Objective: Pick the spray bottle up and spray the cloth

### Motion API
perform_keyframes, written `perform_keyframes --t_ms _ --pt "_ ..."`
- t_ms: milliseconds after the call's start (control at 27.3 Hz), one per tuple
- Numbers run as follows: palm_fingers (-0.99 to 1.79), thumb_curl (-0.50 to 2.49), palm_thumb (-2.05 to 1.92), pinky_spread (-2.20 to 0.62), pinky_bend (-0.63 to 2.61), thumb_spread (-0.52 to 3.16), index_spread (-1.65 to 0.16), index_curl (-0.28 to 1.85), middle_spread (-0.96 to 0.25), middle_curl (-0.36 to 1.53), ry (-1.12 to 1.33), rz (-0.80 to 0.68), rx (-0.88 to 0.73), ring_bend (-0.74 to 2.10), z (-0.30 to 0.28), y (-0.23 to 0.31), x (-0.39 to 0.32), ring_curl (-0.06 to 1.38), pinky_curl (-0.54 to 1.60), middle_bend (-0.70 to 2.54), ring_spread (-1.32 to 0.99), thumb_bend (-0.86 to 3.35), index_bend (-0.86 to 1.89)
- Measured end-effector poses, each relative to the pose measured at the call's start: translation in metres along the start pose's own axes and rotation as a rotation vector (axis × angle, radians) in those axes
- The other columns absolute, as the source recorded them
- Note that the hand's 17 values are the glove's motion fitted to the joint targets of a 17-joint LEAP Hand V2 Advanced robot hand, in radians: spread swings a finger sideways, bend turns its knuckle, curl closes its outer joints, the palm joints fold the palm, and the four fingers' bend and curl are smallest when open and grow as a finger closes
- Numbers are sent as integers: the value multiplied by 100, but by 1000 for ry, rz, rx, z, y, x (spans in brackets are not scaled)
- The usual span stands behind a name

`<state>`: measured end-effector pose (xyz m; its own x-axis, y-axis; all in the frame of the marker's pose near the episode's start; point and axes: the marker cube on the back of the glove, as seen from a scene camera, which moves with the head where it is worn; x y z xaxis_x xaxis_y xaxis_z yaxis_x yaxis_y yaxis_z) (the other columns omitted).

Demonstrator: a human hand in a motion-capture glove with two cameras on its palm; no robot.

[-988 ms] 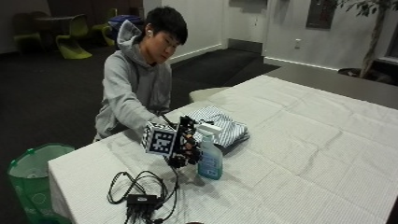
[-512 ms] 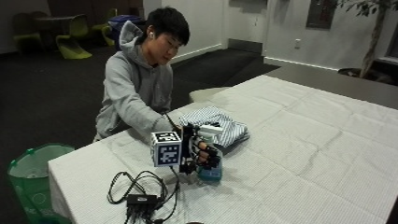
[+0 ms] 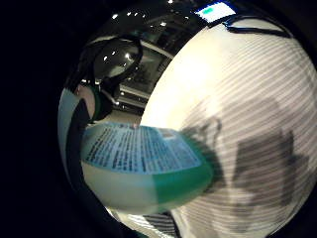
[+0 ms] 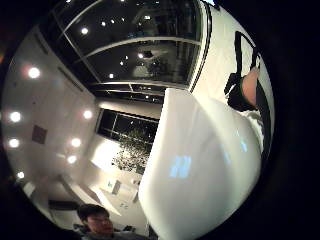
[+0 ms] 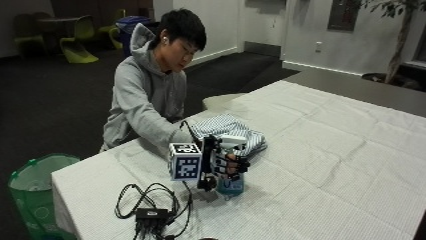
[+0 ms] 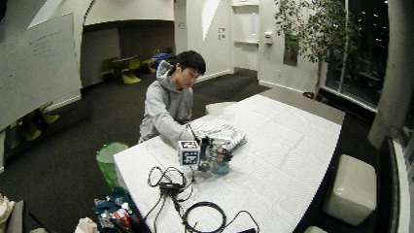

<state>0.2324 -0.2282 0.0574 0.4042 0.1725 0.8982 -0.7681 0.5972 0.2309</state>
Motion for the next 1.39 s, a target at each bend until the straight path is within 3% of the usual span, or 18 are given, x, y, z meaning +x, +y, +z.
perform_keyframes --t_ms 549,1061,1390 --pt "137 56 100 -16 27 52 -18 46 -7 47 60 -39 -144 40 25 -15 -16 36 34 53 -15 -2 41" --pt "143 63 96 -27 32 19 -18 52 -5 50 797 -431 -614 50 23 49 -147 43 39 61 -17 -4 52" --pt "141 66 96 -28 34 10 -18 54 -5 50 1111 -516 -754 52 33 97 -209 44 41 64 -18 -3 54"
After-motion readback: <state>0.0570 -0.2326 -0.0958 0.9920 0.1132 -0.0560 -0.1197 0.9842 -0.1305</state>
